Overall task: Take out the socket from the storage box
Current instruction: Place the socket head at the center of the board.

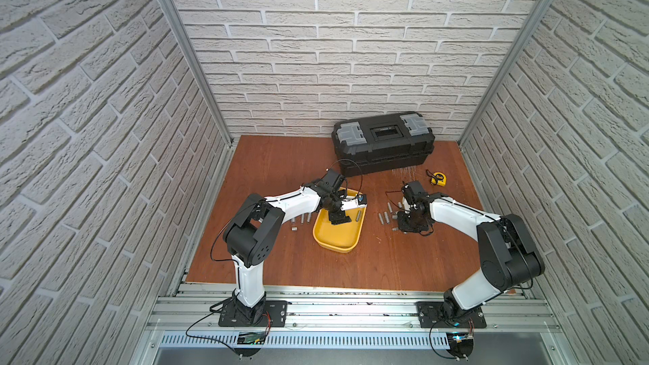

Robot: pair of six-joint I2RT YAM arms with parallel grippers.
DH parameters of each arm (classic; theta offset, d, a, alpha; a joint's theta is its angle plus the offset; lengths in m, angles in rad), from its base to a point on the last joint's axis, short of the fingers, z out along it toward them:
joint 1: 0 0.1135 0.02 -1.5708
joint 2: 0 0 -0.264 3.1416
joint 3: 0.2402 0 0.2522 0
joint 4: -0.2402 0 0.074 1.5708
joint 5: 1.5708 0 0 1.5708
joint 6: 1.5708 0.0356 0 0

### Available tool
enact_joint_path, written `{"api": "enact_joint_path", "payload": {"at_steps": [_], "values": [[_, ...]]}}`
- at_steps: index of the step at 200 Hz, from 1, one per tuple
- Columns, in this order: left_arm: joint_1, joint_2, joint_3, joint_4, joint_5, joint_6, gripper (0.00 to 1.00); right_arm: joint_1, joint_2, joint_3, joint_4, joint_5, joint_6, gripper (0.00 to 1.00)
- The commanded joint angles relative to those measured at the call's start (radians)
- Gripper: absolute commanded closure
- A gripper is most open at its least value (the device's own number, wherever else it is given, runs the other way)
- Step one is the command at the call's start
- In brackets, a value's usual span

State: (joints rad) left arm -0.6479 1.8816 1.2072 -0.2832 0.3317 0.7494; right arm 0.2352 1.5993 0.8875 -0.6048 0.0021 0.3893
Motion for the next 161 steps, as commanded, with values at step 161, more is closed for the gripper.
{"api": "enact_joint_path", "payload": {"at_steps": [161], "values": [[0.047,0.221,0.268,-0.288,0.279,0.318,0.19,-0.019,-0.013,0.065,-0.067,0.024,-0.016,0.57]]}}
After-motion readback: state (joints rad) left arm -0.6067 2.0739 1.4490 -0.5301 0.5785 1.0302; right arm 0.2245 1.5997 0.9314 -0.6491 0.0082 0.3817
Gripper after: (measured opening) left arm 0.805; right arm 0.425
